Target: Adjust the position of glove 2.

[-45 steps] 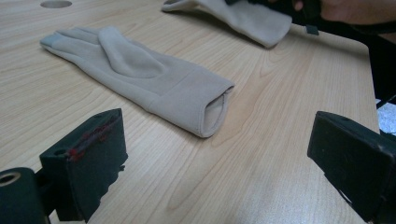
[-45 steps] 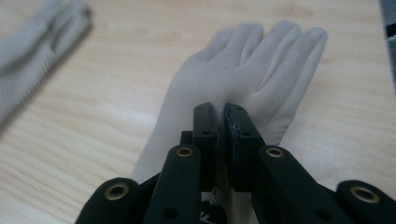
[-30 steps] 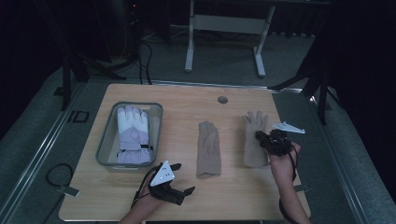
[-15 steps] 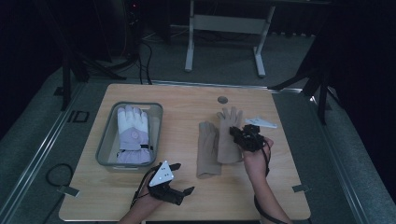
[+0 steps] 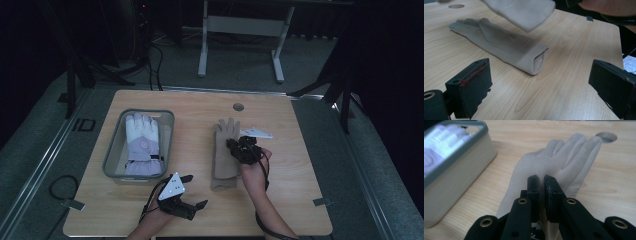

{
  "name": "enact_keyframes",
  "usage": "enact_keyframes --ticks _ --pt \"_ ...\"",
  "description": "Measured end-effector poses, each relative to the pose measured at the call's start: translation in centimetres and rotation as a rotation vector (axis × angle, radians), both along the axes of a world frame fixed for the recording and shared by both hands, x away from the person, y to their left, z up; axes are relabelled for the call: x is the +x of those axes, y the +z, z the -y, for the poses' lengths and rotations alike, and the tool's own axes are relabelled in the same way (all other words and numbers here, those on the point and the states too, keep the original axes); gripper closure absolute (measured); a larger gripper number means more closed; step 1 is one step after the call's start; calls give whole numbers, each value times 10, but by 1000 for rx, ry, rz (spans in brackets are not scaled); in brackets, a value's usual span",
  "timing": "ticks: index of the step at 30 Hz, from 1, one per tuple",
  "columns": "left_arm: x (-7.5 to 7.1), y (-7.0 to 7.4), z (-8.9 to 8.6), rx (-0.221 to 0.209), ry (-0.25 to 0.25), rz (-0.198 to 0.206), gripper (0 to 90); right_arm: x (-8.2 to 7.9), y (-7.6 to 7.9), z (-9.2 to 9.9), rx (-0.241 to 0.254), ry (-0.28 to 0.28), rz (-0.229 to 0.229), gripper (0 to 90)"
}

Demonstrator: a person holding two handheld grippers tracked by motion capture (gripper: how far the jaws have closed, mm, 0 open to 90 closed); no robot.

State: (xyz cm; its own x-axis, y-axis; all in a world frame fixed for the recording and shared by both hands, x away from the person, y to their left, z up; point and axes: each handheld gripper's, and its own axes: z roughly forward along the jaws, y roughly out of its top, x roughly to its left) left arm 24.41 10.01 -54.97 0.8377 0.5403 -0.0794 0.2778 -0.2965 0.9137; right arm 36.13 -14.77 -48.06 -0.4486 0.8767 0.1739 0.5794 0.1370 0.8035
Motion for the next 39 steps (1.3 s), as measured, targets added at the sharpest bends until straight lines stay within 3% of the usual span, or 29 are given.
enact_keyframes --ticks 10,24,27,29,30,32,33,35,37,38,39 --pt "0 0 0 0 -2 -2 46 3 -34 -7 -35 8 -83 826" --pt "0 -1 1 -3 -6 -8 46 8 -60 -9 -52 18 -131 774" --pt "1 -1 0 -7 -6 -14 46 8 -57 -7 -40 34 -131 646" --pt "1 -1 1 -12 -6 -16 47 7 -51 -3 -49 59 -99 509" --pt "1 -1 1 -18 -6 -13 47 7 -51 -3 -49 59 -99 509" --pt "1 0 1 -16 -4 1 58 8 -47 2 -42 92 -94 423" --pt "0 0 1 -14 -4 13 67 9 -43 8 -39 115 -82 321" --pt "0 1 2 -13 -5 21 67 9 -41 11 -32 134 -79 281" --pt "0 1 3 -12 0 18 68 9 -38 17 6 173 -82 159" --pt "0 1 4 -6 1 15 67 9 -35 21 45 214 -87 138" --pt "0 1 5 -6 0 15 67 9 -35 21 45 214 -87 138"
